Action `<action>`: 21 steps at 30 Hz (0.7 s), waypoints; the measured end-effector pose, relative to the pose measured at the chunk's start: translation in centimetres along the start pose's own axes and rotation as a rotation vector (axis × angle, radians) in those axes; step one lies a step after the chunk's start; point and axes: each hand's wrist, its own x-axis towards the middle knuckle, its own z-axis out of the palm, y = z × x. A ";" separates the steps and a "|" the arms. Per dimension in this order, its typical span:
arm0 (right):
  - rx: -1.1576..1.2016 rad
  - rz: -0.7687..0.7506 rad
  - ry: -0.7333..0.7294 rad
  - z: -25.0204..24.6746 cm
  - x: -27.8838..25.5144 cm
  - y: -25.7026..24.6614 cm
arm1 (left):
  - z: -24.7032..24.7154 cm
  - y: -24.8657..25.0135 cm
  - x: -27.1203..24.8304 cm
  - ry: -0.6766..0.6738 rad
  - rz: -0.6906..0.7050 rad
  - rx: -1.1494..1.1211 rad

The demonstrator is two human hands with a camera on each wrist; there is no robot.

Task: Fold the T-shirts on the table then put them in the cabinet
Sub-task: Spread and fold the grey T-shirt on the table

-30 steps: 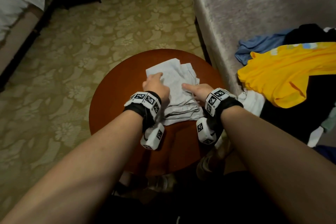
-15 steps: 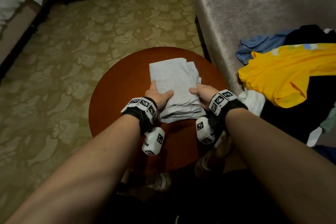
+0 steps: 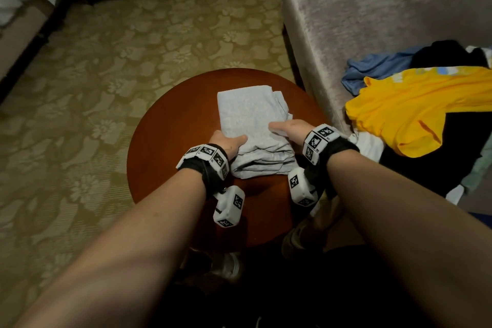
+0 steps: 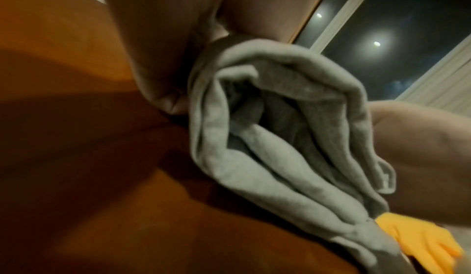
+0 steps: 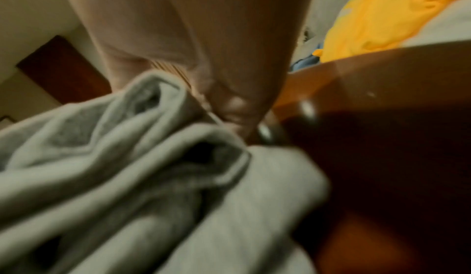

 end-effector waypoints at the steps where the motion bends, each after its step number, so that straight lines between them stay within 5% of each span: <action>1: -0.108 0.020 0.033 -0.2 0.1 -0.6 | 0.0 -0.2 0.1 -0.005 0.008 0.002; 6: -0.329 -0.030 0.109 0.5 0.4 -1.6 | -0.2 -0.3 -0.1 -0.002 0.003 -0.013; 13: 0.030 -0.014 0.071 0.0 -0.2 -1.6 | -0.8 0.2 -0.2 -0.012 -0.003 0.009; 21: 0.002 0.087 0.158 -0.5 0.4 -0.9 | -0.7 1.1 0.0 -0.036 -0.005 -0.008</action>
